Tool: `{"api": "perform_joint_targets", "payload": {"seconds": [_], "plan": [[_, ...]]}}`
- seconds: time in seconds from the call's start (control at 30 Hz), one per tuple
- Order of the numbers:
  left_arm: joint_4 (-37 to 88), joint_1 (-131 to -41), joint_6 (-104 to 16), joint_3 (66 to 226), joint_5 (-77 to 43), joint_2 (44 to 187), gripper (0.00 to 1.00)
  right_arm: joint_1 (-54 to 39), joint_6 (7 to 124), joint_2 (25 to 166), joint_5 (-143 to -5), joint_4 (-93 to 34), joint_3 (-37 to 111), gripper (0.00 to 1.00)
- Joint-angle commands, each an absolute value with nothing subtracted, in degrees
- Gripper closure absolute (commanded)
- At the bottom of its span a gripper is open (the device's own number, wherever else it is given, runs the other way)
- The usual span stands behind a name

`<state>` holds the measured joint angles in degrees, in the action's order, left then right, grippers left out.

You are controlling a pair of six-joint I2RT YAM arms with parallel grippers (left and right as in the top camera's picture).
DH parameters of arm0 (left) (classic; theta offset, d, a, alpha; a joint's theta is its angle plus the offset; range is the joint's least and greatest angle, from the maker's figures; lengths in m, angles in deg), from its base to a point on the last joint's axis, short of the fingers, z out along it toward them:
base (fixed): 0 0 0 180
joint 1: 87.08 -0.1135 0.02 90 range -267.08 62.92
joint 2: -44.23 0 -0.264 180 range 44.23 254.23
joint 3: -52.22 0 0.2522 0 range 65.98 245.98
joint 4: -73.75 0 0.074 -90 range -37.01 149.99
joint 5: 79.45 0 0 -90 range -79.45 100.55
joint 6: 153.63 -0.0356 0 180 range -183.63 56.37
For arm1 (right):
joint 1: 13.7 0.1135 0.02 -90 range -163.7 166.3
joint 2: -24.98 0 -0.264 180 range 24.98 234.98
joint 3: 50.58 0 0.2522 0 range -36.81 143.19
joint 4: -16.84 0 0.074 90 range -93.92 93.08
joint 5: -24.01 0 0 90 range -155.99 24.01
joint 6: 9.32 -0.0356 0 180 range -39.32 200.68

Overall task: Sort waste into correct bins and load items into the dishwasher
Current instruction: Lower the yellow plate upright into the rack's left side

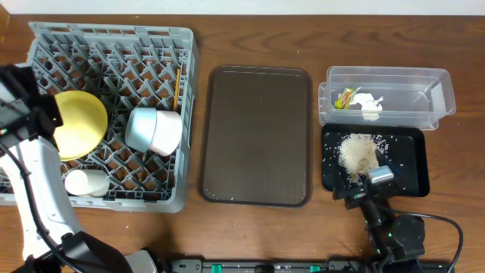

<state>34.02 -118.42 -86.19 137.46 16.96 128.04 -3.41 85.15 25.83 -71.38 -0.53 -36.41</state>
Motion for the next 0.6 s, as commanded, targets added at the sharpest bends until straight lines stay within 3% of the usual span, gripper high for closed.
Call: {"api": "perform_joint_targets", "payload": {"seconds": [0.0,0.07,0.1,0.13,0.2,0.3,0.37,0.43,0.5,0.57], "plan": [[34.5,-116.5,-88.9,137.5,19.8,128.3,0.92,-3.9,85.7,25.4,-71.6,-0.8,-36.5,0.01],[34.8,-116.3,-87.8,137.5,25.1,128.3,0.91,-3.9,85.7,25.4,-71.6,-0.8,-36.5,0.01],[35.1,-116.4,-85.3,137.5,27.9,128.3,0.83,-3.9,85.7,25.4,-71.6,-0.7,-36.5,0.01],[35.2,-117.0,-81.5,137.5,30.0,128.2,0.63,-3.9,85.7,25.4,-71.6,-0.8,-36.5,0.01],[34.3,-118.2,-75.6,137.5,29.9,128.2,0.44,-3.9,85.7,25.4,-71.6,-0.8,-36.5,0.01],[31.2,-118.6,-68.8,137.5,25.9,128.2,0.41,-3.9,85.7,25.4,-71.6,-0.8,-36.5,0.01],[29.1,-118.3,-68.5,137.5,23.4,128.2,0.32,-3.9,85.7,25.4,-71.6,-0.8,-36.5,0.01],[28.5,-119.0,-66.4,137.5,24.5,128.5,0.29,-3.9,85.7,25.4,-71.6,-0.8,-36.5,0.01],[28.3,-121.1,-60.6,137.5,24.6,129.3,0.17,-3.9,85.7,25.4,-71.6,-0.8,-36.5,0.01],[28.3,-124.3,-56.6,137.5,20.4,130.3,0.17,-3.9,85.7,25.4,-71.6,-0.8,-36.5,0.01]]}}
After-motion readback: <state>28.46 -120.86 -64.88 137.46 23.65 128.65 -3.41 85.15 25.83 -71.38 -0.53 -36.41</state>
